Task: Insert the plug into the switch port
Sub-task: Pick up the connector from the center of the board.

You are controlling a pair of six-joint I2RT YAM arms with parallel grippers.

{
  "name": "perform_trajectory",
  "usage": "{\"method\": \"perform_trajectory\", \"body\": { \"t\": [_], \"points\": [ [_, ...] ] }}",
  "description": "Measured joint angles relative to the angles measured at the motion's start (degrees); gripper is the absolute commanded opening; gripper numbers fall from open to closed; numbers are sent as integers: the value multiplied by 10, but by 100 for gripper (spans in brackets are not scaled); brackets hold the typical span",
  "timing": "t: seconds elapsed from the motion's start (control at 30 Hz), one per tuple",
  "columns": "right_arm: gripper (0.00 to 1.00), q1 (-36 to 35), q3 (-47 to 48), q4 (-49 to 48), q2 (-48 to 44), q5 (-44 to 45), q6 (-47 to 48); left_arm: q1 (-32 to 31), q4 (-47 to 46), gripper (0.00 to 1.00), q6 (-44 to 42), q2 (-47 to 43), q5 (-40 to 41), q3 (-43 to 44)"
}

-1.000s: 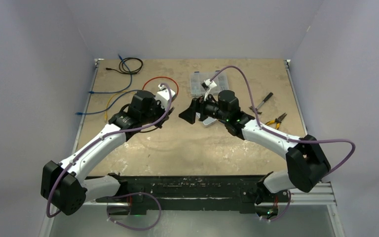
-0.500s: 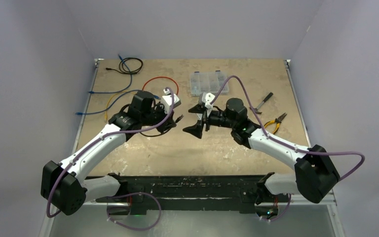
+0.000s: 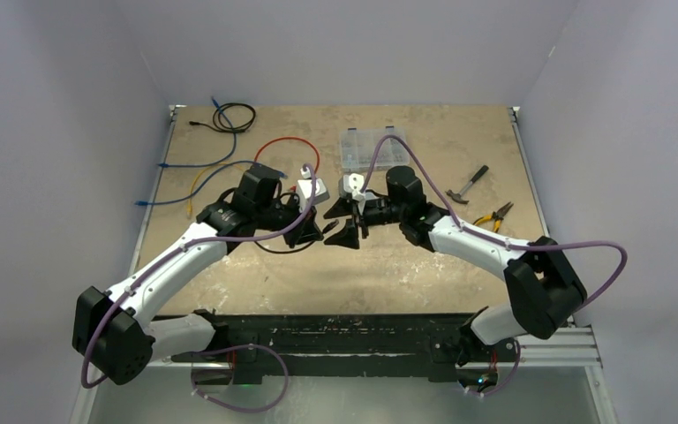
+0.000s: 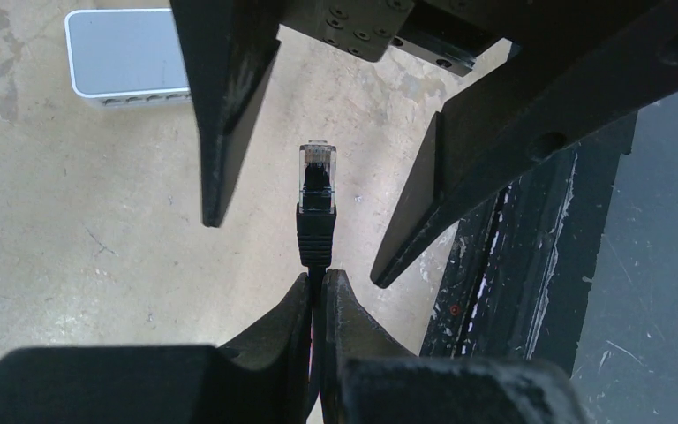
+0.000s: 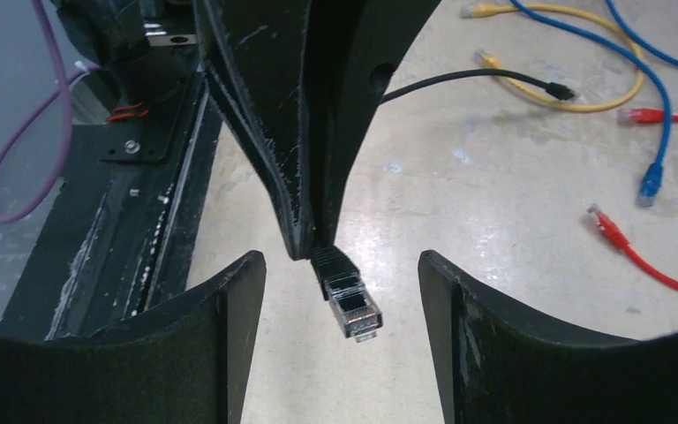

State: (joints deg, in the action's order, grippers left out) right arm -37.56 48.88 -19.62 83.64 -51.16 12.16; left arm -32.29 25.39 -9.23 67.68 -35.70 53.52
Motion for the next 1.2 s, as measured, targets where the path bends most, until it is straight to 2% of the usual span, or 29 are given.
{"method": "perform_trajectory", "body": {
  "t": [0.2,0.53,0.63,0.7,0.87,0.93,1.03,1.07,1.2],
  "points": [
    [50,0,0,22,-1,-23,12,0,0,0,0,1,-2,0],
    [42,0,0,38,-2,-29,20,-2,5,0,-4,8,-2,0],
    [36,0,0,38,-3,-29,19,-5,5,0,-4,11,-2,0],
    [31,0,0,38,-6,-29,18,-5,6,0,-4,12,-3,0],
    [6,0,0,38,-12,-28,7,-9,8,1,-7,13,-5,0],
    [0,0,0,37,-14,-24,-5,-9,8,7,-9,13,-4,0],
    [0,0,-3,32,-18,-16,-25,-9,5,30,-9,8,2,0],
    [0,0,-6,27,-24,-8,-37,-9,4,34,-8,4,11,0],
    [0,0,-15,15,-56,45,-105,-12,-16,42,-5,-36,74,-19]
  ]
}}
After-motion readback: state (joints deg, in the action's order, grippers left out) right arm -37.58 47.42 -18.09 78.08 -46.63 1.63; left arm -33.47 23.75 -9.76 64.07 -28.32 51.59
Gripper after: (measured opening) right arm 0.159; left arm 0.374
